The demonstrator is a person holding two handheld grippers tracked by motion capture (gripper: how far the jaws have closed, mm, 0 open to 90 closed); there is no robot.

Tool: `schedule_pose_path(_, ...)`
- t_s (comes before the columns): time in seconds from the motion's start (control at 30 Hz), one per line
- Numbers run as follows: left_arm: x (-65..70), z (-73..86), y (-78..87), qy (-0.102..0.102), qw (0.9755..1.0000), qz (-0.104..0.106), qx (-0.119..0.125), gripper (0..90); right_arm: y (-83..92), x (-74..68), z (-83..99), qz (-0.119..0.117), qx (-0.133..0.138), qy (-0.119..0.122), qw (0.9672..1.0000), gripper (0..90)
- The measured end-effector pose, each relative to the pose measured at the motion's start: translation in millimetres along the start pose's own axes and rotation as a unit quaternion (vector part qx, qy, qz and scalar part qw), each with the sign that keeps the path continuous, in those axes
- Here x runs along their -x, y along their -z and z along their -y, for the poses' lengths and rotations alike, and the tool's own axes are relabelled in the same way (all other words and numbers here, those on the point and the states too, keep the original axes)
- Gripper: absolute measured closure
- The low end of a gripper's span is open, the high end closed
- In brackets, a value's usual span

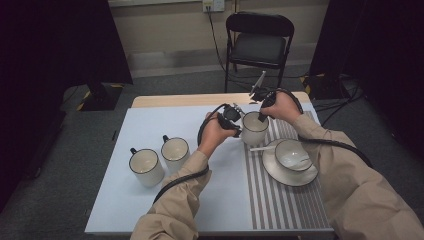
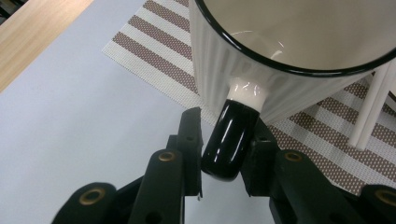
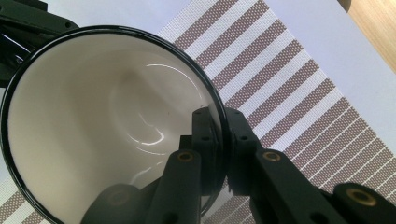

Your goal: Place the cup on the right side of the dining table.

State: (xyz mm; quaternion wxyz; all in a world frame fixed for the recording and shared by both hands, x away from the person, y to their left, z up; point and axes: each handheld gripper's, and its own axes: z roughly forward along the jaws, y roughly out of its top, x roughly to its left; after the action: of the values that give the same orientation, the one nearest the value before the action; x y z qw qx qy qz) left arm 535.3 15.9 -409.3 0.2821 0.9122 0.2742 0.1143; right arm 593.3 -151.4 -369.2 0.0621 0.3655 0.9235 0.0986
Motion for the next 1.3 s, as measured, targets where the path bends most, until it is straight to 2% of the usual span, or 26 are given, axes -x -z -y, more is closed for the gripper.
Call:
schedule_pose_path(0.27,-1.8,0.9,-2.2,0.006,1.0,-0.004,-0.003,72.6,-1.3,0.9,-1.0,-0.002,0.002,-0.001,1.0,84.3)
schedule_pose_path(0.3,-1.7,0.9,-2.5,0.002,1.0,-0.007,-0.006,72.8,-1.6,0.9,-1.0,-0.001,0.005,-0.001,1.0,84.2)
schedule_pose_path(0.57,-4.3,1.0,-3.9,0.005,1.0,-0.008,-0.002,73.0,-4.9,-0.2,-0.4,0.013,0.02,0.009,0.9997,82.0)
schedule_pose_path(0.67,-3.7,-0.1,-3.9,0.002,0.9999,-0.01,-0.006,73.0,-2.6,1.0,-0.1,0.009,0.031,0.011,0.9994,80.0)
schedule_pose_path(0.77,-4.0,0.5,-3.7,0.002,1.0,-0.009,-0.002,72.9,0.9,-1.0,-1.5,0.018,0.035,0.016,0.9991,78.0)
schedule_pose_path(0.93,-4.0,0.5,4.3,0.004,0.9999,-0.014,0.0,66.3,7.8,-1.3,0.0,0.029,0.045,0.017,0.9984,73.0)
schedule_pose_path(1.2,-2.0,1.2,18.0,0.01,0.9999,-0.009,0.008,56.5,18.6,-4.0,4.7,0.024,0.062,0.015,0.9977,67.3)
schedule_pose_path(1.3,-0.1,2.5,22.0,0.012,0.9999,-0.006,0.011,52.9,22.5,-6.4,5.9,0.025,0.064,0.016,0.9975,61.7)
